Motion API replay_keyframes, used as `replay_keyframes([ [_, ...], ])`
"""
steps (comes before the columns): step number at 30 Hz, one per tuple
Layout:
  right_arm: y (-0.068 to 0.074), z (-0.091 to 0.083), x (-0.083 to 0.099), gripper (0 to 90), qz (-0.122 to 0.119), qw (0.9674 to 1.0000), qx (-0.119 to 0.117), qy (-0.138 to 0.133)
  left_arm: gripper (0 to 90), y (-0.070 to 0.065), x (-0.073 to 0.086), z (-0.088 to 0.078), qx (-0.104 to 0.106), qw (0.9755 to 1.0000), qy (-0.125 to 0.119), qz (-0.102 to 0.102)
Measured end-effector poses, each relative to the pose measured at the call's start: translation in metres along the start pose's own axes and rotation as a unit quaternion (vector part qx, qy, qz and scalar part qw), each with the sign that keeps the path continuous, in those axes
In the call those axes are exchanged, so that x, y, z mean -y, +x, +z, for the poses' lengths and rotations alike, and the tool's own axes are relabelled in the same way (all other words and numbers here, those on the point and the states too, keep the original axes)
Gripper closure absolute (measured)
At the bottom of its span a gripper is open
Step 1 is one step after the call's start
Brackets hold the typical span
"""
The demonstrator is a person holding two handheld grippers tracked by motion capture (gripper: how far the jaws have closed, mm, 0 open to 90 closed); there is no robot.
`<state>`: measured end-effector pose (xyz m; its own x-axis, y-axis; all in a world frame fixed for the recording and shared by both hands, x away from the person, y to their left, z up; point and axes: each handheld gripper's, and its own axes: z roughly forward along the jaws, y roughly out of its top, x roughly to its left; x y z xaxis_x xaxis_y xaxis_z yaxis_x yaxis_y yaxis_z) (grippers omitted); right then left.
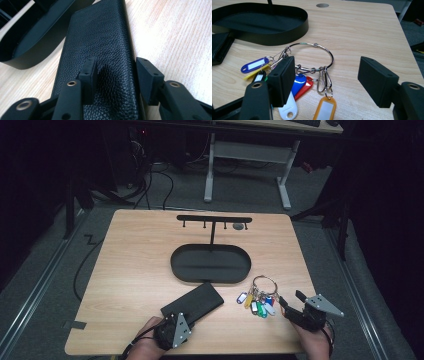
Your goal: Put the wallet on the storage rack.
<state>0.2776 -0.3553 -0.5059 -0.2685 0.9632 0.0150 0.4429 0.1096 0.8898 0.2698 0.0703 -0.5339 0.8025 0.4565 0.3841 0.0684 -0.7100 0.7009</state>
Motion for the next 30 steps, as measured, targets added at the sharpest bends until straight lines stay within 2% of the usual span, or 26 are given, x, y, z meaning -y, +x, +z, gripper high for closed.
replay_keyframes([
  [11, 0.0, -0.002, 0.0, 30.9, -0.002, 1.0, 0.002, -0.003, 64.1, -0.002, -0.002, -0.002, -0.003, 0.9998, 0.001, 0.017],
  [15, 0.0, 0.0, 0.001, 31.0, -0.001, 1.0, 0.0, 0.0, 67.0, 0.001, -0.002, -0.003, 0.003, 0.9999, 0.001, 0.01],
  [25, -0.001, 0.0, 0.001, 31.1, 0.006, 1.0, -0.006, 0.0, 75.4, 0.0, -0.005, -0.007, -0.006, 0.9999, 0.003, 0.013],
  [30, -0.001, 0.001, 0.002, 31.2, 0.007, 1.0, -0.006, 0.001, 78.3, 0.004, -0.007, -0.012, -0.007, 0.9999, -0.008, -0.001],
])
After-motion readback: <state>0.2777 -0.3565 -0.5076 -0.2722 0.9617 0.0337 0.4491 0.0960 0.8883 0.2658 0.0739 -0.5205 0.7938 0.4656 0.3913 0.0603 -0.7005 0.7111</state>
